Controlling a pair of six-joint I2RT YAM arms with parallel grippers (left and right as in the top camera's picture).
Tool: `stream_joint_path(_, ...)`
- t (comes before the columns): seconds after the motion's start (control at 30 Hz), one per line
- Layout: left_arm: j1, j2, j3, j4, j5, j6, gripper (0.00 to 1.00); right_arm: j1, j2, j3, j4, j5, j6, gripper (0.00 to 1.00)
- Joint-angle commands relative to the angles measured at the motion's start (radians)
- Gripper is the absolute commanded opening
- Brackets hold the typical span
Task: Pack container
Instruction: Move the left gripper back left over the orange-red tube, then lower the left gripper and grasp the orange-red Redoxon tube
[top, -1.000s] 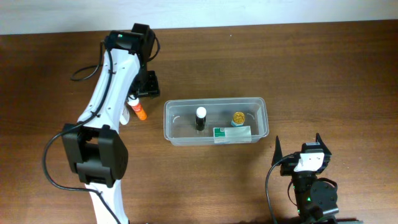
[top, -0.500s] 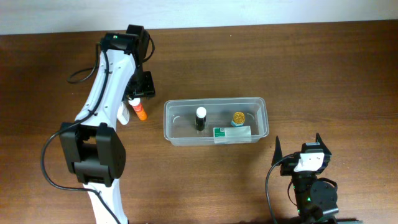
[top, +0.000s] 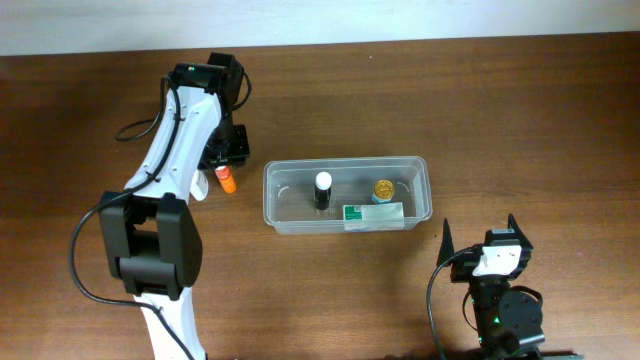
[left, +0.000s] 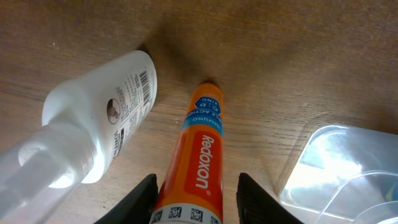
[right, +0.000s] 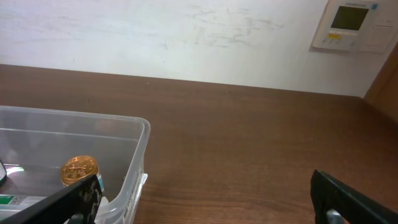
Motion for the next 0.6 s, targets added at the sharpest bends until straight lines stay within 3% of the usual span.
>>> stream_joint_path(0.0, 0.003, 0.007, -0.005, 0.003, 0.011, 0.005, 0.36, -0.006, -0.010, -0.008, 0.000, 0.009, 0.004, 0.98)
stream_joint_path(0.57, 0.003, -0.006, 0.045, -0.013, 0.090, 0.015, 0.12, -0.006, -0.010, -0.008, 0.000, 0.009, 0.004, 0.98)
